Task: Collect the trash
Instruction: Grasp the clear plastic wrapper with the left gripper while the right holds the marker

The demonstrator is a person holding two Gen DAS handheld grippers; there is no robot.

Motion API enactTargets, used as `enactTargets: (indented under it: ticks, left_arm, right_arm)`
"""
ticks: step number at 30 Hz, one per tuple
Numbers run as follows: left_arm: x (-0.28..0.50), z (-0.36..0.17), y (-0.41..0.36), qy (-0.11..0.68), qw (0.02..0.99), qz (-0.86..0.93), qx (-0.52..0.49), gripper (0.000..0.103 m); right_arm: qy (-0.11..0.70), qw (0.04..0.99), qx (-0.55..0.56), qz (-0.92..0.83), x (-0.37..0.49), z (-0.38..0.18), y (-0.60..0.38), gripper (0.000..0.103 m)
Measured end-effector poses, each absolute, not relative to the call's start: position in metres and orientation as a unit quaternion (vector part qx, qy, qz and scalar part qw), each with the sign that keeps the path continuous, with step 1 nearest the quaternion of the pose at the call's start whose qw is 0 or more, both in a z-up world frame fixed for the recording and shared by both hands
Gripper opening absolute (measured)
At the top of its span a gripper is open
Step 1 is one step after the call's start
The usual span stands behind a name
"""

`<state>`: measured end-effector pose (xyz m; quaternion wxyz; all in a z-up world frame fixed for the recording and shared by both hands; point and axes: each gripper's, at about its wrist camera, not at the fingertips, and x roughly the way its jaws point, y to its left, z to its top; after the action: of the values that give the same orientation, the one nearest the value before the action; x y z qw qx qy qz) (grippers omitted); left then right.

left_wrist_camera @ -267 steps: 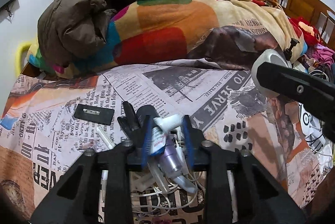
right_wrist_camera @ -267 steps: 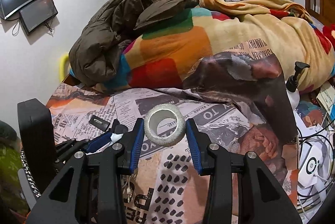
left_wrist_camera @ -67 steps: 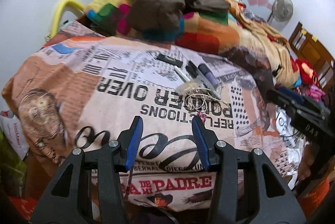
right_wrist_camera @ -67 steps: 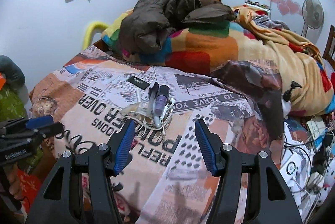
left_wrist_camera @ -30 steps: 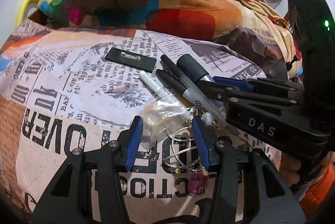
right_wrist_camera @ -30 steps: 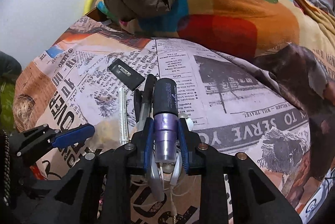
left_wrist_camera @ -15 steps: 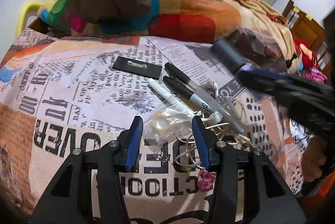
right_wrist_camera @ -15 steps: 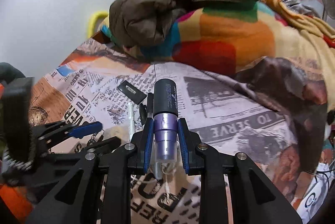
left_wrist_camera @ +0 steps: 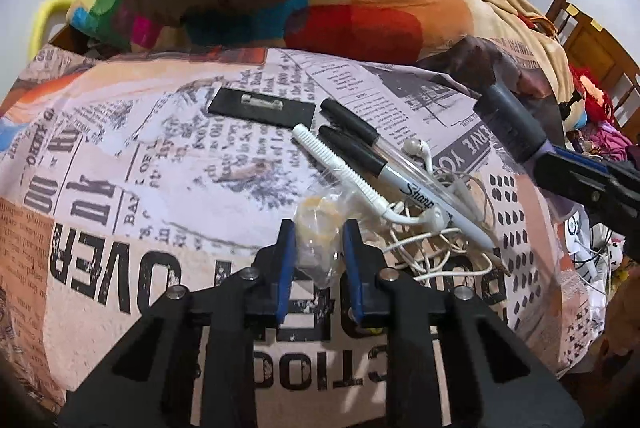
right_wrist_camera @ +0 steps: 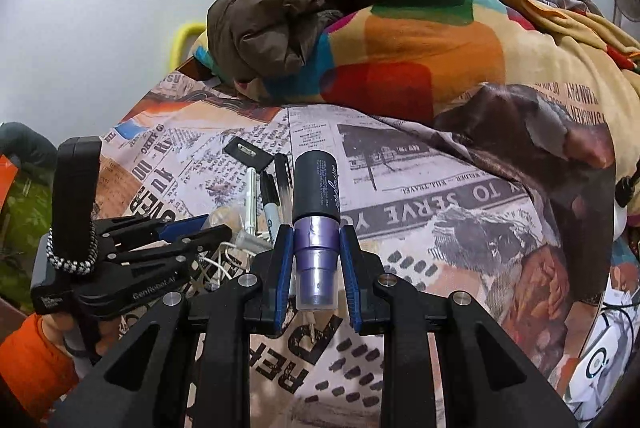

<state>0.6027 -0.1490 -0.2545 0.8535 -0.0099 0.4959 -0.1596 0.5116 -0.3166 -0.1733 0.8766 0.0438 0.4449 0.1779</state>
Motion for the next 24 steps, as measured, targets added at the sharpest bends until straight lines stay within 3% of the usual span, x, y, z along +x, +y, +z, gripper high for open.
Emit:
enactTargets:
  ticks: [7, 24]
  left_arm:
    - [0.586, -0.234, -0.136, 0.487, 0.861, -0.144, -0.02, 0.02]
    - [0.483, -0.106, -0.08, 0.397, 0.912, -0.105, -0.015, 0.02]
  right_arm:
    - [0.44, 0.878, 0.045, 0.181, 0.5, -0.159, -0.316, 0.021]
    - [0.376, 0.9, 0.021, 0.22, 0.436, -0.067, -0.268, 0.021]
